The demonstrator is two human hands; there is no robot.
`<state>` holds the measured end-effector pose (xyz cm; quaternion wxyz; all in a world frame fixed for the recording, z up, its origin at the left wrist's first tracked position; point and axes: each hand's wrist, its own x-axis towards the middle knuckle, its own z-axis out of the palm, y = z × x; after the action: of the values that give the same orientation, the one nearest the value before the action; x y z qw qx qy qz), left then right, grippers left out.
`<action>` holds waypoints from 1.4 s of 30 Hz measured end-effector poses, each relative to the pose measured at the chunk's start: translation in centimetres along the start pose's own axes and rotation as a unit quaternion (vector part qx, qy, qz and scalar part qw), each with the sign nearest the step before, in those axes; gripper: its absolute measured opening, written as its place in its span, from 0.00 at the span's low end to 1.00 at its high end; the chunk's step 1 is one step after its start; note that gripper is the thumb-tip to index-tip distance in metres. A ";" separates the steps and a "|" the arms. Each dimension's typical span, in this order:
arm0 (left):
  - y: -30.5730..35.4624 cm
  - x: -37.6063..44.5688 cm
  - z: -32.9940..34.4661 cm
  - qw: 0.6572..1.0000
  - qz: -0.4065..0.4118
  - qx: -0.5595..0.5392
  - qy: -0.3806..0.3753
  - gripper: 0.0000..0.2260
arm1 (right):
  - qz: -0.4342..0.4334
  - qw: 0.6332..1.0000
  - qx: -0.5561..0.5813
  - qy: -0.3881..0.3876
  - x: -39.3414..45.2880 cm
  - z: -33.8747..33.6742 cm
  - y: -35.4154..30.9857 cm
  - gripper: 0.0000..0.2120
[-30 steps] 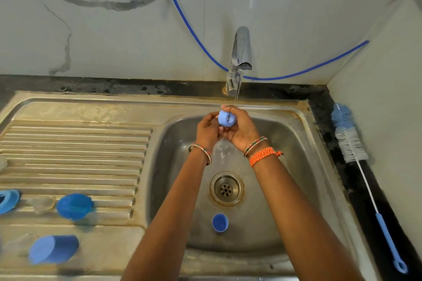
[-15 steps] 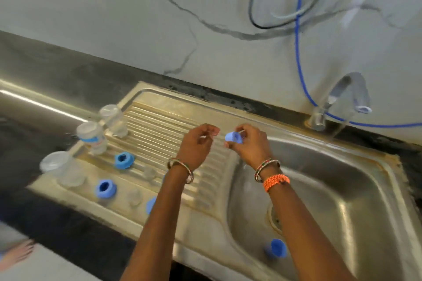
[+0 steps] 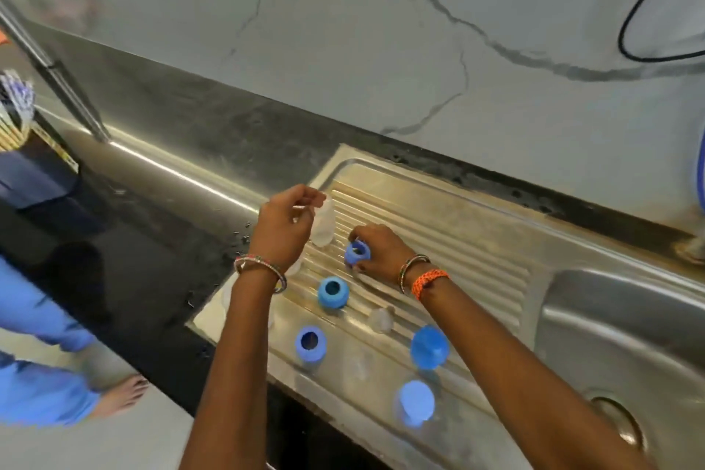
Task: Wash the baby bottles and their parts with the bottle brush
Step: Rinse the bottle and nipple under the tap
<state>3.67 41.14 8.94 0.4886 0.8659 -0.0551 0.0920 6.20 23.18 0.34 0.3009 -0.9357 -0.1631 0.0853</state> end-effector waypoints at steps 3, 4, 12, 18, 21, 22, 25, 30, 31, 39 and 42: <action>-0.1 0.3 0.8 1.000 0.015 -0.013 -0.018 0.13 | 0.010 1.000 -0.009 -0.006 -0.1 0.9 0.1 0.27; 0.0 0.4 1.3 0.999 0.019 -0.017 -0.021 0.13 | 0.017 1.000 0.001 -0.005 -0.4 0.7 0.0 0.30; 4.7 -1.5 11.0 0.985 0.077 -0.060 -0.145 0.15 | 0.110 0.977 0.057 0.172 -11.1 -8.8 5.0 0.15; 9.9 -6.2 22.9 0.957 0.091 -0.057 -0.271 0.09 | 0.295 0.935 0.033 0.192 -24.6 -12.8 15.0 0.11; 11.3 -8.7 28.6 0.931 0.078 -0.017 -0.357 0.08 | 0.343 0.928 0.037 0.143 -28.5 -11.6 19.2 0.11; 11.4 -9.5 30.3 0.922 0.073 -0.006 -0.379 0.08 | 0.355 0.925 0.044 0.128 -29.4 -10.9 20.2 0.11; 11.1 -11.5 34.2 0.915 0.037 0.018 -0.402 0.11 | 0.375 0.922 0.042 0.087 -31.0 -8.0 22.8 0.13; 9.7 -12.2 37.6 0.934 -0.062 0.036 -0.350 0.16 | 0.319 0.947 0.022 0.020 -28.1 -3.6 25.2 0.23; 9.3 -12.0 38.1 0.937 -0.075 0.040 -0.340 0.14 | 0.313 0.949 0.027 0.011 -27.2 -2.7 25.6 0.22; 12.0 -11.5 42.1 0.946 -0.111 0.029 -0.304 0.12 | 0.360 0.836 0.224 0.349 -28.0 -6.3 26.9 0.05; 14.8 -12.0 44.0 0.925 -0.116 -0.078 -0.353 0.08 | 0.316 0.800 0.282 0.425 -30.2 -11.1 26.4 0.09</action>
<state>-6.14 -4.13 -3.51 0.5106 0.8021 -0.1304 -0.2810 -12.41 -13.76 -4.53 0.5469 -0.7514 0.3174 -0.1885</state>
